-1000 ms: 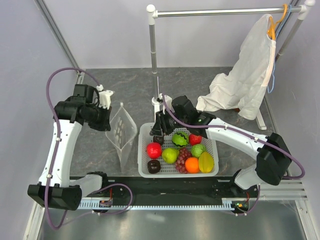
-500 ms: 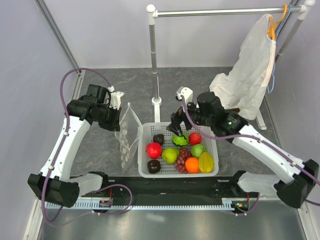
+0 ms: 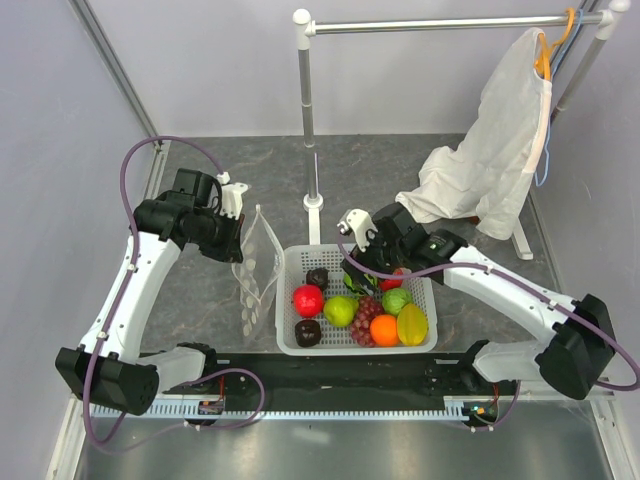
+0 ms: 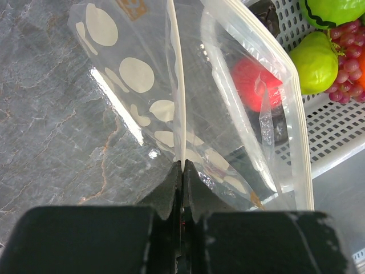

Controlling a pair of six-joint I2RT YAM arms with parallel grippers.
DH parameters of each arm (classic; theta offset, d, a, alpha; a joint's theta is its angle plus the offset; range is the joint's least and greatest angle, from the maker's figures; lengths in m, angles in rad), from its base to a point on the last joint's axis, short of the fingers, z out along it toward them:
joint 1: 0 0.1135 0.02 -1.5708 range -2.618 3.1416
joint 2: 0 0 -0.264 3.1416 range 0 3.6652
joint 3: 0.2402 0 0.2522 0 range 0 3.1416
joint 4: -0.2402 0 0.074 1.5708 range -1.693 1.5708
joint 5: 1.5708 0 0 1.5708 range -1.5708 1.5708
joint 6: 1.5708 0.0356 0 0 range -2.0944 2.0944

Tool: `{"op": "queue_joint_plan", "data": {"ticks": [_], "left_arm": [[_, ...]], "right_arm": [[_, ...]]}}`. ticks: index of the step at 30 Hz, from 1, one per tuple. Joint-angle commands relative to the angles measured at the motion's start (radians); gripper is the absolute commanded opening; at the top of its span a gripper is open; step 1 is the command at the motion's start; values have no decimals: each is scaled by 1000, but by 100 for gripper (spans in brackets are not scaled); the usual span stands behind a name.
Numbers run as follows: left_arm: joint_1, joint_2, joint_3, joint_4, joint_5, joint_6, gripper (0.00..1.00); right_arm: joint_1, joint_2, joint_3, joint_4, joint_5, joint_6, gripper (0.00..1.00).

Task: Place the food in the zip-top bag and seal the zipper
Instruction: Pick up the fake fruit from the bin.

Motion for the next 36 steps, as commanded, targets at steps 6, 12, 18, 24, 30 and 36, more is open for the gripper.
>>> {"op": "queue_joint_plan", "data": {"ticks": [6,12,18,24,30,36], "left_arm": [[-5,-30,5,23,11,-31,2],[-3,-31,-2,26,4,-32,2],[-5,-19,8,24,20,-28,2],[-3,-19,4,21,20,-24,2],[-3,-25,-9,24,27,-24,2],[-3,-8,-3,26,41,-24,2]], "right_arm": [[3,87,-73,96,113,163,98],[3,114,-113,192,153,258,98],[5,157,-147,266,151,310,98],[5,210,-156,315,114,347,98],[2,133,-124,251,119,340,69],[0,10,4,159,62,330,43]]}}
